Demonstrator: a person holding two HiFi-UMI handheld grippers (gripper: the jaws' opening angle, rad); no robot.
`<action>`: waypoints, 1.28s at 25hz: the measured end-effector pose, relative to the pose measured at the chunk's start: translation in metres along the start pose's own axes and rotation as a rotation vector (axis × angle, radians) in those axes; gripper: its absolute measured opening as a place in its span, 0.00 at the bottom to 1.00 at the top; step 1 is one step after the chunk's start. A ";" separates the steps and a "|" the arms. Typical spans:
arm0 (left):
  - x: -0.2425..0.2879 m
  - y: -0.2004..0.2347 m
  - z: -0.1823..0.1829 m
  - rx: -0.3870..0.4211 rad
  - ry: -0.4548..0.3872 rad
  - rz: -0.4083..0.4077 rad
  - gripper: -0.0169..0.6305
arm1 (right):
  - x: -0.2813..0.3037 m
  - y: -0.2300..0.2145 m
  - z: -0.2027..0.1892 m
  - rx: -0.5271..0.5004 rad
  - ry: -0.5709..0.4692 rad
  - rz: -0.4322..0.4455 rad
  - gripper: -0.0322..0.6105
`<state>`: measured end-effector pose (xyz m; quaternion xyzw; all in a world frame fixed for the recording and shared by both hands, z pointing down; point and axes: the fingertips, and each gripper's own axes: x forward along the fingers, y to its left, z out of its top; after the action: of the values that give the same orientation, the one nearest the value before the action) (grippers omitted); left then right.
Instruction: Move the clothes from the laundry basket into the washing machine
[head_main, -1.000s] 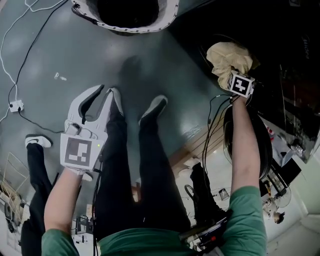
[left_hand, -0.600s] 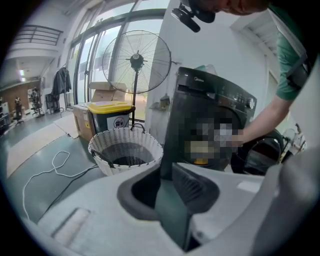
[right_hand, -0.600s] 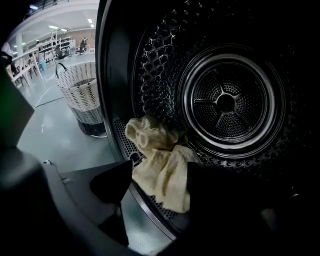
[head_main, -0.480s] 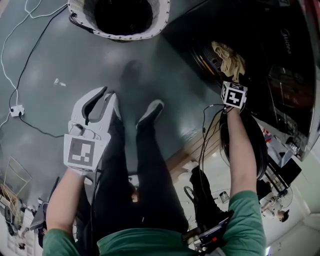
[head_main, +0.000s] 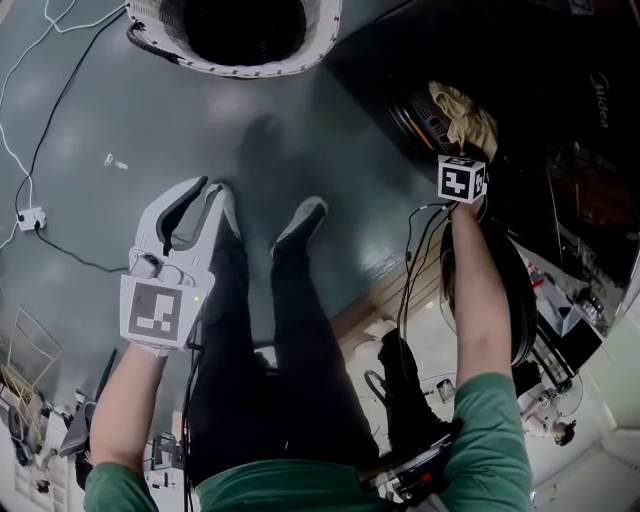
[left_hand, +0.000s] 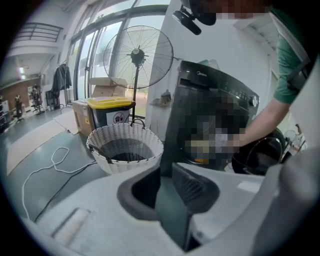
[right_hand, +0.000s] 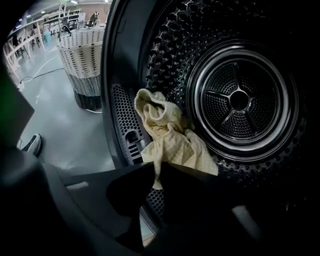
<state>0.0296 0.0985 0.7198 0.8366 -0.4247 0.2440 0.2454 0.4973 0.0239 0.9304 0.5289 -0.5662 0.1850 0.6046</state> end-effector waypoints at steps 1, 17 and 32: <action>0.000 0.001 -0.002 -0.002 0.003 0.003 0.14 | 0.003 -0.007 0.003 0.015 -0.001 -0.012 0.08; -0.001 0.011 0.011 -0.028 -0.016 0.009 0.14 | -0.017 -0.014 0.057 0.133 -0.161 0.075 0.31; 0.003 0.028 0.033 0.067 -0.081 0.032 0.14 | 0.013 -0.036 -0.003 0.008 0.046 -0.095 0.10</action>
<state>0.0145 0.0618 0.7029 0.8465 -0.4392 0.2282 0.1959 0.5327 0.0082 0.9267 0.5533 -0.5255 0.1707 0.6234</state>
